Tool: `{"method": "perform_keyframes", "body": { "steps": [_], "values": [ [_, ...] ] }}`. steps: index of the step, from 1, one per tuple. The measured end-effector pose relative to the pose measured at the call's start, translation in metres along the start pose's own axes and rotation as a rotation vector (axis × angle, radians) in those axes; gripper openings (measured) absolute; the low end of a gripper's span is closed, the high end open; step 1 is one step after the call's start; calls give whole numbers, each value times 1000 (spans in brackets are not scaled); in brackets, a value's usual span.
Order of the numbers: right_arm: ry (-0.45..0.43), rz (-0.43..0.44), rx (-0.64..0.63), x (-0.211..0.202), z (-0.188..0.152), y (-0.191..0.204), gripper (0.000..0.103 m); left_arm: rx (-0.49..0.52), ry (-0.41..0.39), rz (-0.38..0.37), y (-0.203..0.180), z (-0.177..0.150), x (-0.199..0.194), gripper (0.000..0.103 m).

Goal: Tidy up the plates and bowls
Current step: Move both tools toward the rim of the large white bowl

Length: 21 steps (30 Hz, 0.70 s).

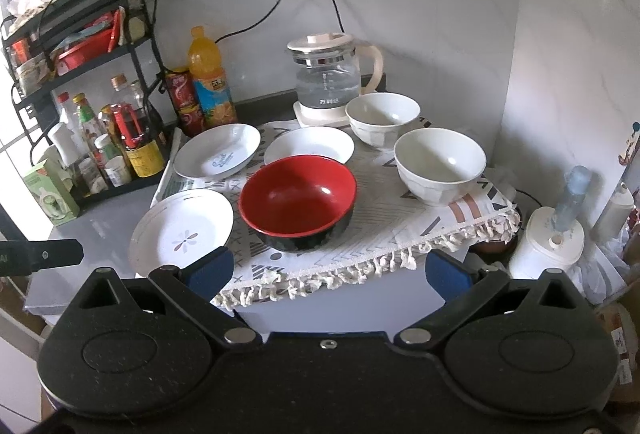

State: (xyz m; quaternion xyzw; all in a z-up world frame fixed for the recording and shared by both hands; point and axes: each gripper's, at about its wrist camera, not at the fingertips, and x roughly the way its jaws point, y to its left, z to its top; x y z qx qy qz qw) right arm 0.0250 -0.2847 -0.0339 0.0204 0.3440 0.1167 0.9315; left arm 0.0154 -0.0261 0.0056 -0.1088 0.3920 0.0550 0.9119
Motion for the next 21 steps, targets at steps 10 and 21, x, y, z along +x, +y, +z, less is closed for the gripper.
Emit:
{"method": "perform_keyframes", "body": {
  "steps": [10, 21],
  "values": [
    [5, -32, 18, 35, 16, -24, 103, 11, 11, -23, -23, 32, 55, 102],
    [17, -74, 2, 82, 47, -50, 103, 1, 43, -67, -52, 81, 122, 102]
  ]
}}
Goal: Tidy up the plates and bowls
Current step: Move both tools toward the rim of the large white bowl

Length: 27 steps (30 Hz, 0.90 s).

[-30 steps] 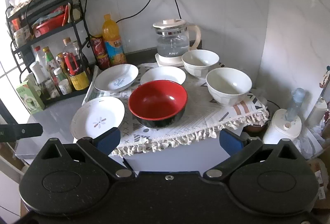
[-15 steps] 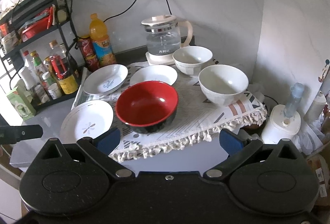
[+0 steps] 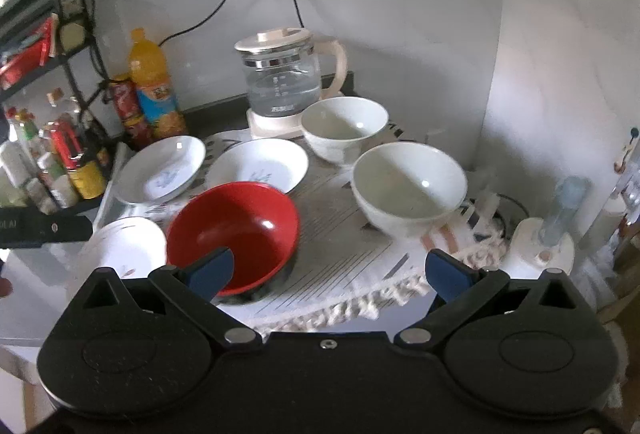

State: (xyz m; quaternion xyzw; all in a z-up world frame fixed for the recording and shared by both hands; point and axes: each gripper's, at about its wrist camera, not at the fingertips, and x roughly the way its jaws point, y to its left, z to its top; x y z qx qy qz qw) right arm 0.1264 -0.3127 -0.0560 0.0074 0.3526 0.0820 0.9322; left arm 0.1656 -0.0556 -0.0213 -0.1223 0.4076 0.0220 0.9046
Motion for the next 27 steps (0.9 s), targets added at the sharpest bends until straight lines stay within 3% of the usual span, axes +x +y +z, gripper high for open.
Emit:
{"method": "perform_keyframes", "body": {
  "steps": [9, 20, 27],
  "values": [
    [31, -25, 39, 36, 26, -19, 103, 30, 44, -20, -19, 37, 42, 102],
    [58, -80, 140, 76, 43, -44, 102, 98, 95, -102, -44, 73, 98, 100],
    [86, -128, 189, 100, 44, -58, 91, 153, 143, -160, -72, 86, 132, 95]
  ]
}}
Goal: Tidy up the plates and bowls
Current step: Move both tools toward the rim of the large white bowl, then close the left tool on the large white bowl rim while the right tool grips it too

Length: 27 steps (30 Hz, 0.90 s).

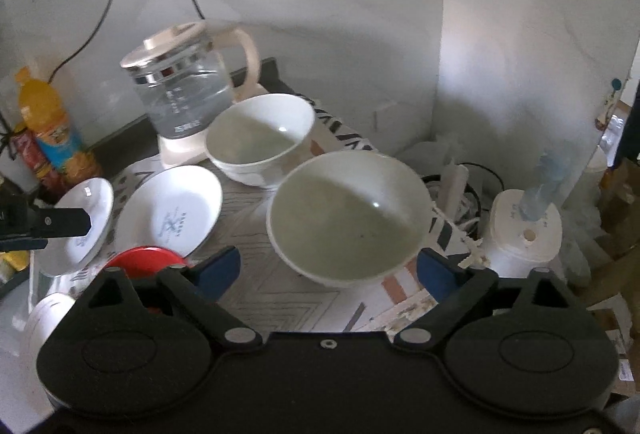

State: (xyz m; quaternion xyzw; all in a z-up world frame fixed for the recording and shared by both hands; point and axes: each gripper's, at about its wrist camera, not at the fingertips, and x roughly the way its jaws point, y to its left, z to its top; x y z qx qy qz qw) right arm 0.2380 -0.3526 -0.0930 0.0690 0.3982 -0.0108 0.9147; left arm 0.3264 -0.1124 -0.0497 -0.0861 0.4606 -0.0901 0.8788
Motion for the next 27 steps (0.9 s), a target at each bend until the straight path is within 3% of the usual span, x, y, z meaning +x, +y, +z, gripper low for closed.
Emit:
{"method": "perform_keyframes", "body": {
  "steps": [5, 9, 15, 18, 27],
  "values": [
    [11, -24, 46, 16, 6, -11, 89, 34, 42, -21, -14, 10, 24, 87],
    [26, -14, 26, 30, 9, -21, 80, 28, 65, -24, -24, 13, 38, 84],
    [69, 10, 25, 54, 16, -43, 70, -11, 99, -20, -39, 16, 69, 65],
    [80, -4, 7, 64, 21, -54, 69, -69, 92, -59, -48, 18, 80, 64],
    [94, -5, -58, 93, 27, -74, 66, -70, 127, -83, -76, 16, 123, 57]
  ]
}}
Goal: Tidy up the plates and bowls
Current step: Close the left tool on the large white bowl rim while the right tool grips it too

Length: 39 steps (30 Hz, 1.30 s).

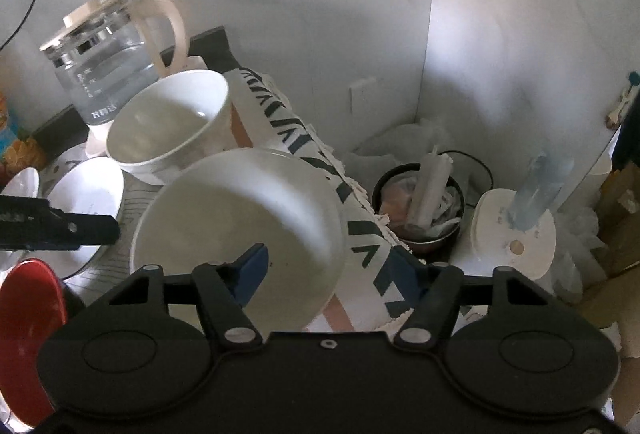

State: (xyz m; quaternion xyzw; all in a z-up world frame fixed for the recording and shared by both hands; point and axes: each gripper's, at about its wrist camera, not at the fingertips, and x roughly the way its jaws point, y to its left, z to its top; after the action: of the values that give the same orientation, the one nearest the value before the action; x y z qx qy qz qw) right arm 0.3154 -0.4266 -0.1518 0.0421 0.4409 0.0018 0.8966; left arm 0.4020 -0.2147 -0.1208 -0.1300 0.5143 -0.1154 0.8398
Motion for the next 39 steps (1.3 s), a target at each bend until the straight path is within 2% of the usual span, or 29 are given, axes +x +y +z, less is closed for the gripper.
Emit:
{"method": "perform_keyframes", "body": {
  "steps": [2, 4, 7, 9, 11, 13, 14, 18, 28, 39],
  "values": [
    [10, -1, 3, 7, -1, -3, 66, -13, 11, -7, -2, -1, 8, 52],
    [38, 8, 30, 16, -1, -8, 62, -44, 24, -28, -2, -2, 17, 52],
    [75, 20, 69, 26, -1, -14, 59, -63, 43, -7, -5, -2, 31, 51],
    [82, 22, 59, 32, -2, -15, 58, -86, 64, -14, -5, -2, 39, 44],
    [103, 38, 74, 39, -2, -18, 50, -91, 78, -15, -7, -3, 46, 34],
    [131, 59, 88, 46, -3, -19, 32, -106, 98, 0, -8, -2, 54, 25],
    [137, 65, 87, 48, -4, -19, 29, -111, 106, 15, -9, -1, 57, 21],
    [139, 78, 87, 52, -3, -17, 12, -124, 105, 33, -11, 0, 58, 17],
    [98, 125, 62, 37, 6, -7, 11, -135, 42, 44, -4, 4, 27, 16],
    [9, 175, 27, 10, 21, 11, 11, -165, -48, 48, 7, 1, -15, 16]
  ]
}}
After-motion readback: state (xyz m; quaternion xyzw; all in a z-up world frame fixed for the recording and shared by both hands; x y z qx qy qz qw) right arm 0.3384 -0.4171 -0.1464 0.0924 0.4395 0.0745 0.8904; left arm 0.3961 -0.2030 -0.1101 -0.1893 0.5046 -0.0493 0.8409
